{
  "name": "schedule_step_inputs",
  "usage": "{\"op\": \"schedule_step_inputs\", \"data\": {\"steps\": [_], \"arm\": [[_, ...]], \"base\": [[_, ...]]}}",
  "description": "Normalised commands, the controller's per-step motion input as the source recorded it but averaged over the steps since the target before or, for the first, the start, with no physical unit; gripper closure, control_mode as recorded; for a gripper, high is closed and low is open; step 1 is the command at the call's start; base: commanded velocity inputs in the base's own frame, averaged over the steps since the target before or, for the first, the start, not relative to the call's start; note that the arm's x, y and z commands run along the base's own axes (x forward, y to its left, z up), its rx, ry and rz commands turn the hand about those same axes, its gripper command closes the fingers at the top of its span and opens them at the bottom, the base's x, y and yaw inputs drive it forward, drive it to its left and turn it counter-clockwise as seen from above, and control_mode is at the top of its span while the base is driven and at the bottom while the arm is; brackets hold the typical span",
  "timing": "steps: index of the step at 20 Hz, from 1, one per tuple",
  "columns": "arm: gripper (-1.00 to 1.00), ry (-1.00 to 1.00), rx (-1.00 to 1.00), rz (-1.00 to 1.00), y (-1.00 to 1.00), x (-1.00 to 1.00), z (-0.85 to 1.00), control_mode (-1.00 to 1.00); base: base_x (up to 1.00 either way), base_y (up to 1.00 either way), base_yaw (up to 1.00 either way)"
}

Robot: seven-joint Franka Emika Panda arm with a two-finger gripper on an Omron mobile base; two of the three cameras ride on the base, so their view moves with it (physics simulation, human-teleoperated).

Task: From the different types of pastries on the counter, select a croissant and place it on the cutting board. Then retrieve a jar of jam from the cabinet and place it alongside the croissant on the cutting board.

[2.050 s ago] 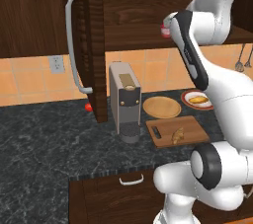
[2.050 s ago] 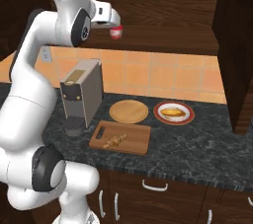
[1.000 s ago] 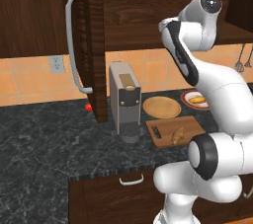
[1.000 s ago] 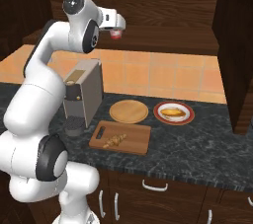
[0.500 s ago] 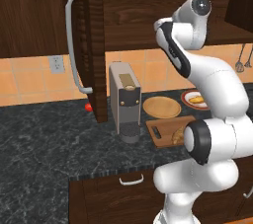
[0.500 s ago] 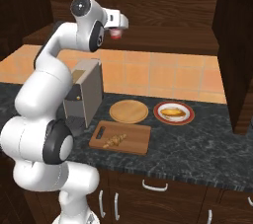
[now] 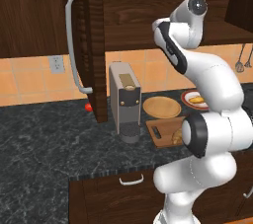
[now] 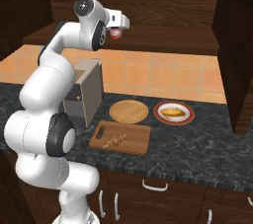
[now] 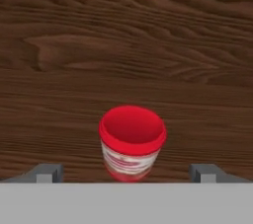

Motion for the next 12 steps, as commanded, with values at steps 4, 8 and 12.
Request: {"op": "schedule_step_inputs", "data": {"steps": [4,8,12], "arm": [[-1.0,0.0,0.0,0.0,-0.03,0.24,-0.13,-1.0],[-1.0,0.0,0.0,0.0,-0.1,0.38,-0.01,-1.0],[-1.0,0.0,0.0,0.0,-0.09,0.26,-0.02,-1.0]], "base": [[0.0,0.0,0.0],[0.0,0.0,0.0],[0.0,0.0,0.0]]}}
